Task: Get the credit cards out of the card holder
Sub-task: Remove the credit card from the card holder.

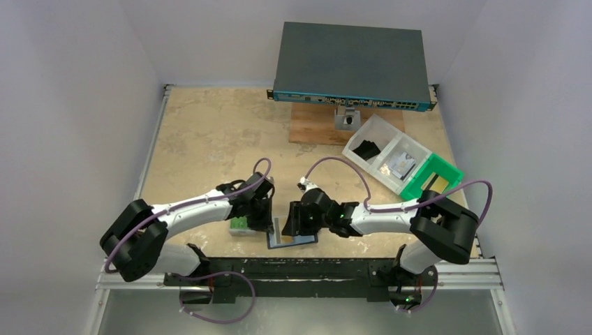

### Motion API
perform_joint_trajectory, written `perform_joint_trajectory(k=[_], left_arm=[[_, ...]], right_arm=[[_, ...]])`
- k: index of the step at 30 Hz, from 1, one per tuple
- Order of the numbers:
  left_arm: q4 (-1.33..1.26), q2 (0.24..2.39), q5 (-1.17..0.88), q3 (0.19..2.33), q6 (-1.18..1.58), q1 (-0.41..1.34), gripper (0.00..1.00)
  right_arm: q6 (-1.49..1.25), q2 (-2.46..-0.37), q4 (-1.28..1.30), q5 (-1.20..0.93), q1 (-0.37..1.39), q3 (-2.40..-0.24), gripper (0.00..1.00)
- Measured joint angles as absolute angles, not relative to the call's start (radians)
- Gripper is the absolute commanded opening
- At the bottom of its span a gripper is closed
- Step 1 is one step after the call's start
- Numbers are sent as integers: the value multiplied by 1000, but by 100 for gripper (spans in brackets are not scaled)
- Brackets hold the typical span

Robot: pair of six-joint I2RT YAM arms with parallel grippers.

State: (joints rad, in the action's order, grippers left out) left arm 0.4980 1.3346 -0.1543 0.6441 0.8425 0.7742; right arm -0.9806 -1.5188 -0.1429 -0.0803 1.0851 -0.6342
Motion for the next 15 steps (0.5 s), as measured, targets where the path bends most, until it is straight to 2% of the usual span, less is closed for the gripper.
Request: perform_joint_trajectory(k=[15], left_arm=[[485, 1422, -194, 698, 846, 775, 0]], right_arm=[[-1044, -1519, -339, -185, 1011, -490, 39]])
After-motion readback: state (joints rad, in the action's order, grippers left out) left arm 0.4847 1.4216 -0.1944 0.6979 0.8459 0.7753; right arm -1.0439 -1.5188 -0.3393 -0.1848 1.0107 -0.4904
